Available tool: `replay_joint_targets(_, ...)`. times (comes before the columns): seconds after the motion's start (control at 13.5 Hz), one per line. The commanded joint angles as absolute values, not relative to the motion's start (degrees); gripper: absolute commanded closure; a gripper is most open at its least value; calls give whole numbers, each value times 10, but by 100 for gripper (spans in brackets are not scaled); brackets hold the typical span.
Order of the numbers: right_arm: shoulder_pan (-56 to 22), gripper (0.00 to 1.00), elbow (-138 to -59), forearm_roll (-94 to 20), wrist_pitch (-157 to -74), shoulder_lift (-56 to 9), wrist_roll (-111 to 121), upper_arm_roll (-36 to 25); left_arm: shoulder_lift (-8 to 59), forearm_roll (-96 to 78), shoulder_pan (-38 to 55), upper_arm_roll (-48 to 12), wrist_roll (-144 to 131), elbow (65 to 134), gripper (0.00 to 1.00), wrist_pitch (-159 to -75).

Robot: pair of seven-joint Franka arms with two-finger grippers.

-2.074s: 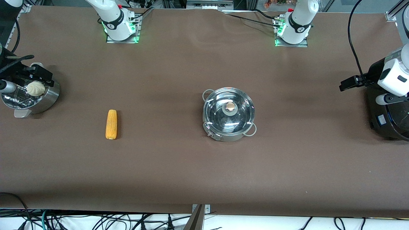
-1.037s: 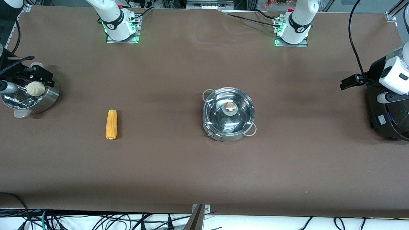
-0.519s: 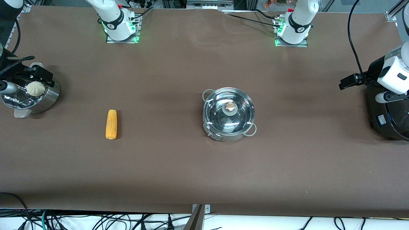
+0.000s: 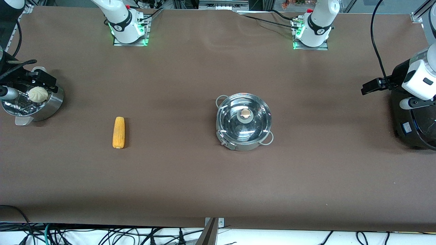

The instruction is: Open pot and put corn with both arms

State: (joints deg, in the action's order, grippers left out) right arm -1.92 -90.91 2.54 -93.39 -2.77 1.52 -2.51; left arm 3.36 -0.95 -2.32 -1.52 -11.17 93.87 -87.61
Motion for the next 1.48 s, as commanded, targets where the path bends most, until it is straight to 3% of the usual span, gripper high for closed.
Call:
replay_joint_targets(0.0, -11, 0, -892, 20, -923, -35, 23, -22, 24, -15, -22, -13, -105, 939, 0, -866)
replay_joint_targets(0.3, -1, 0, -893, 20, -923, -35, 24, -22, 30, -42, -19, -26, -119, 940, 0, -869)
replay_joint_targets(0.59, 3, 0, -893, 18, -924, -36, 23, -22, 50, -54, -18, -92, -225, 939, 0, -896)
replay_joint_targets(1.41, 1, 0, -892, 19, -932, -67, 23, -21, 56, -79, 13, -98, -229, 939, 0, -896)
